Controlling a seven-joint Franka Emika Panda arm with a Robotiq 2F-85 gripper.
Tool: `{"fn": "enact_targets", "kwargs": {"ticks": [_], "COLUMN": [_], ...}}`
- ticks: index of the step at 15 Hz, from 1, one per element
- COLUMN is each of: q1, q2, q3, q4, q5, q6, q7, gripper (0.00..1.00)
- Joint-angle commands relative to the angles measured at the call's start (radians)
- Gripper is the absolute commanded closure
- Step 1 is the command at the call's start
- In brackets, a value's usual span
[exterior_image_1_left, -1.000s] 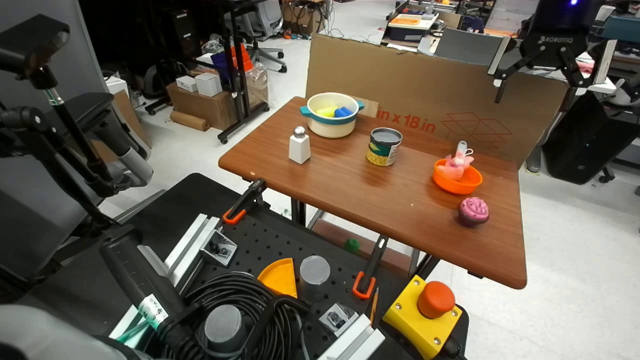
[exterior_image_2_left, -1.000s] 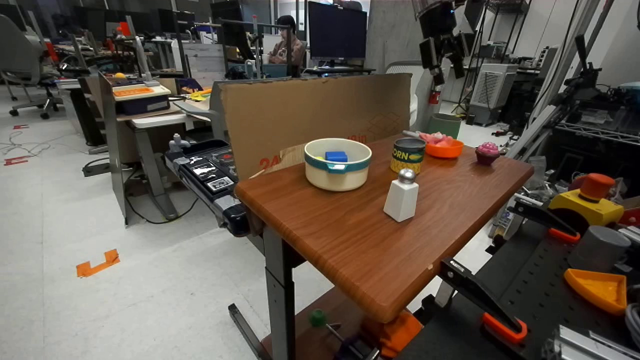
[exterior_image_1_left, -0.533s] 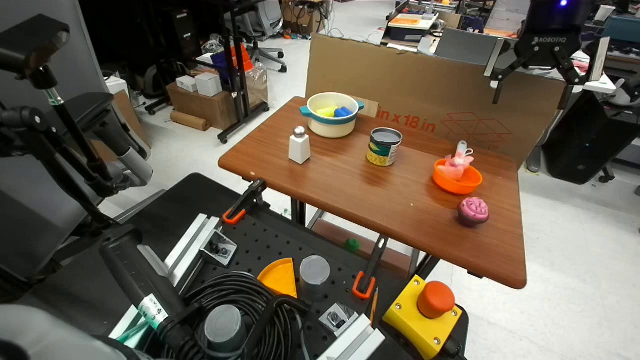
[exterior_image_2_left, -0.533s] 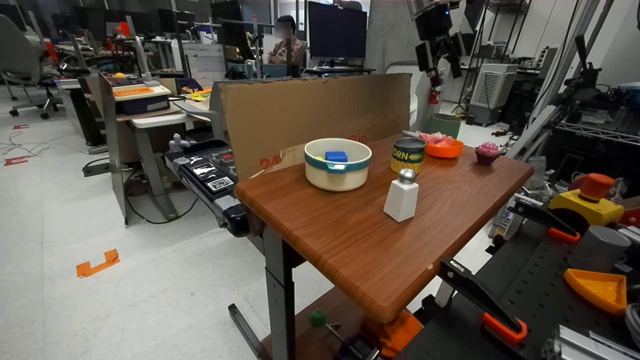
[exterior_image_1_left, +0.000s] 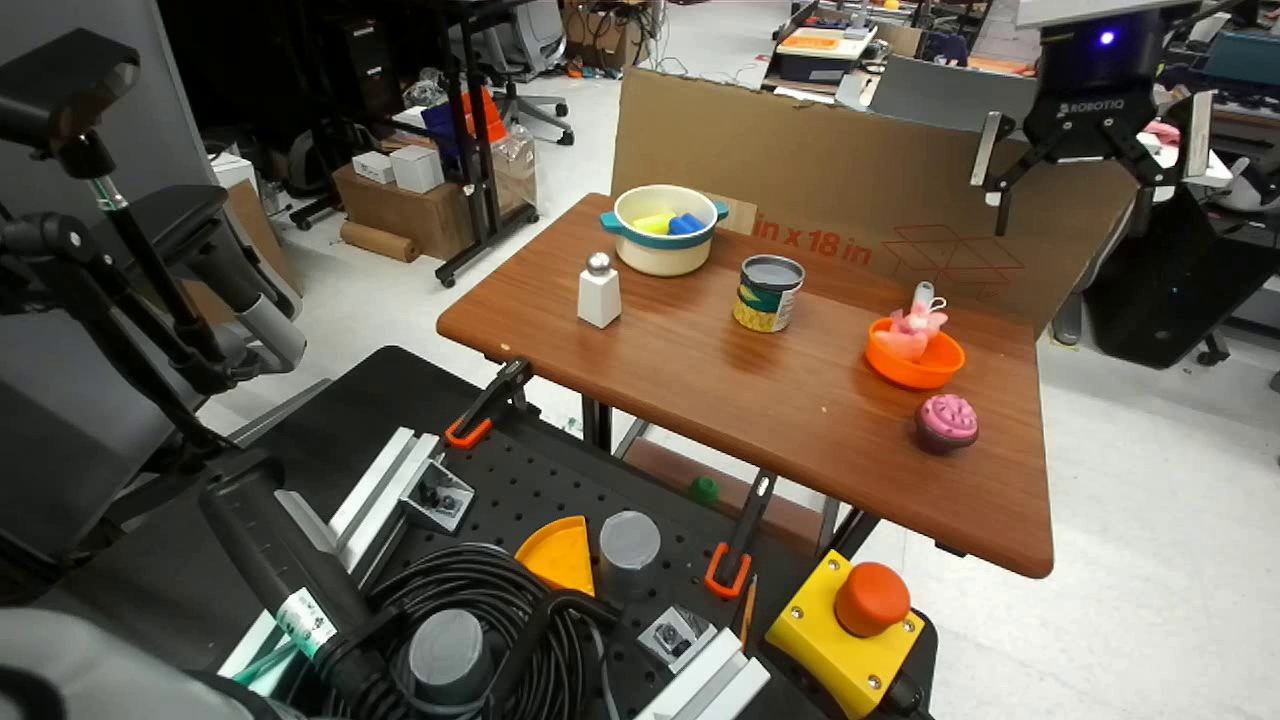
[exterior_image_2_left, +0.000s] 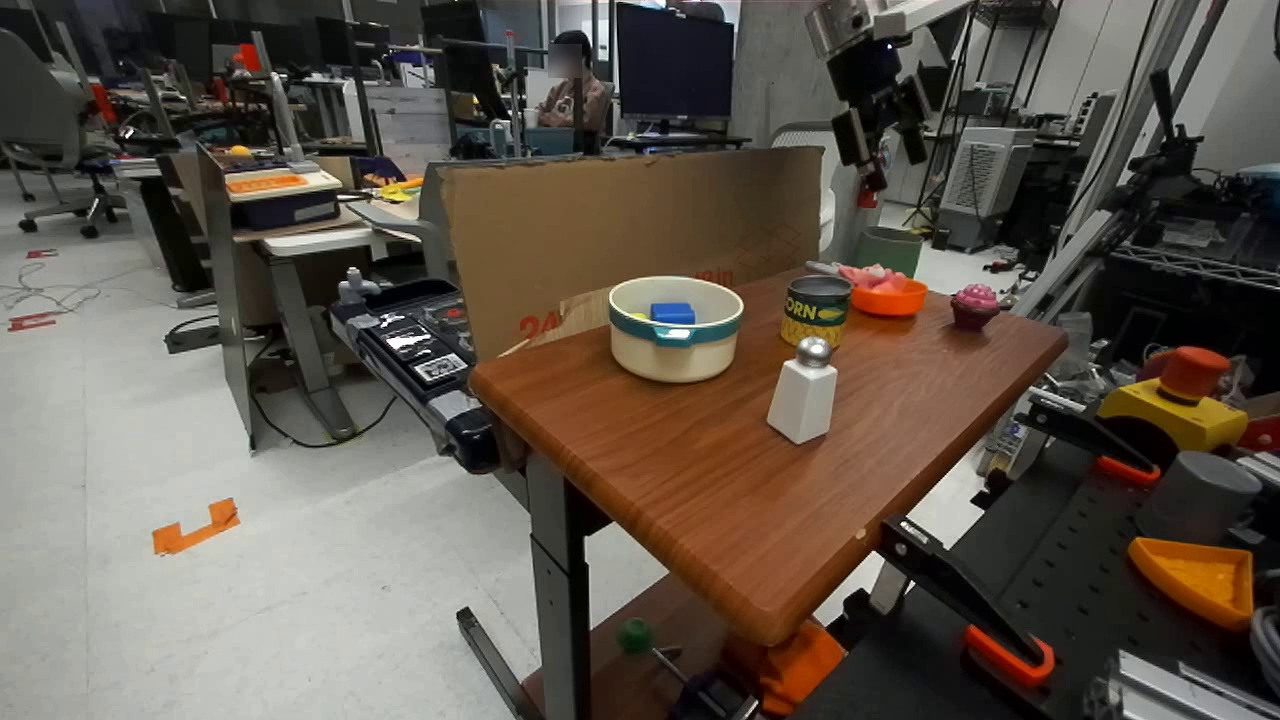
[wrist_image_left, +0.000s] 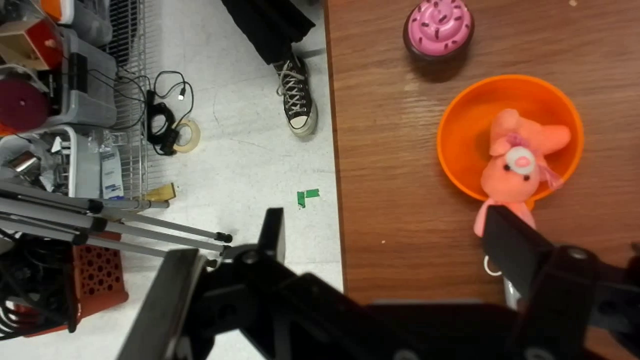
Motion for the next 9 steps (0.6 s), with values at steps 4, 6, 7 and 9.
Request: {"fn": "enact_targets", "kwargs": {"ticks": [4, 6, 7, 9], "q1": [0.053, 0.056, 0.055, 0.053], "q2": [0.02, 0.02, 0.017, 0.007], "q3": [-0.041, -0.039, -0.036, -0.028], "q4": [-0.027, -0.034, -0.04, -0.054], "q5": [-0.071, -0.077, -0.078, -0.075], "q6": [0.018, 0.024, 0.03, 0.045], "q7": [0.061, 0.055, 0.046, 0.027], "gripper": [0.0, 0.0, 0.0, 0.0]}}
